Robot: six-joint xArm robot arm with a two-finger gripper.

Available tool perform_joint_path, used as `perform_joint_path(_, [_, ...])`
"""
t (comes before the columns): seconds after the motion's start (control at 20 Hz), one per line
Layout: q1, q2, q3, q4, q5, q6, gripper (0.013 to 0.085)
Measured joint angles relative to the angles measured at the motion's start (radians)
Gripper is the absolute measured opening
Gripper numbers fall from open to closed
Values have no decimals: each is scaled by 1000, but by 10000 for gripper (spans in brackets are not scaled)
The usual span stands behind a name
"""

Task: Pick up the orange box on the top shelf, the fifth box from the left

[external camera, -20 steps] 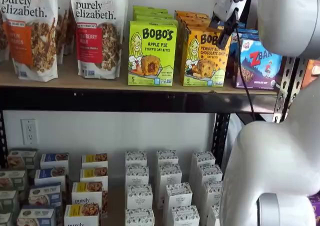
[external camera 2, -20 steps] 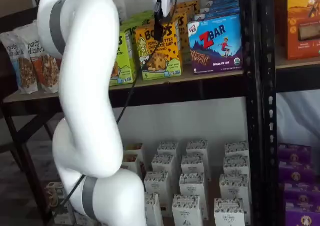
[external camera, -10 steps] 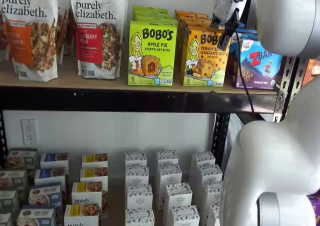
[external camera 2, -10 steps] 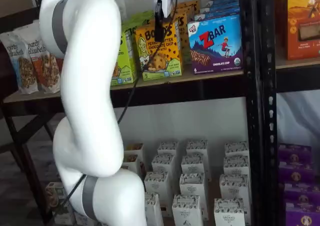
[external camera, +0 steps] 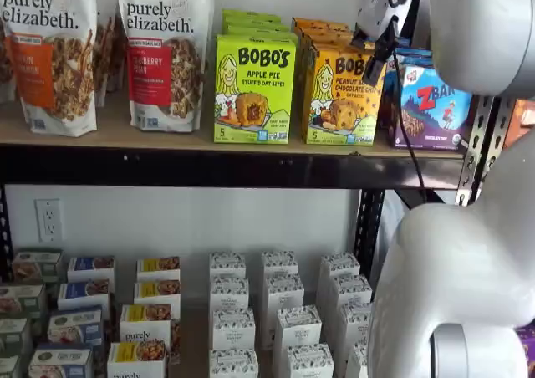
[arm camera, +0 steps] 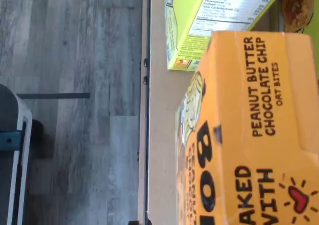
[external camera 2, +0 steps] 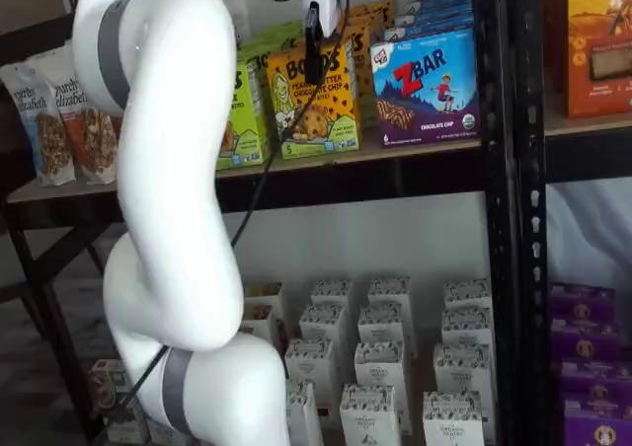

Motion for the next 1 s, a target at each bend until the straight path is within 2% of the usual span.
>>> perform_joint_path(0.15, [2, -3, 5, 2, -6, 1, 850])
perform_joint_path(0.25, [2, -3, 5, 3, -5, 2, 770])
perform_joint_path(0.3, [2, -5, 8, 3, -7, 2, 770])
perform_joint_path(0.35, [3, -7, 11, 2, -11, 2, 730])
perform_joint_path(0.5, [3, -12, 19, 3, -20, 1, 690])
perform_joint_path(0.65, [2, -14, 20, 6, -22, 1, 610])
perform_joint_path(1.0, [5, -17, 24, -1, -31, 2, 610])
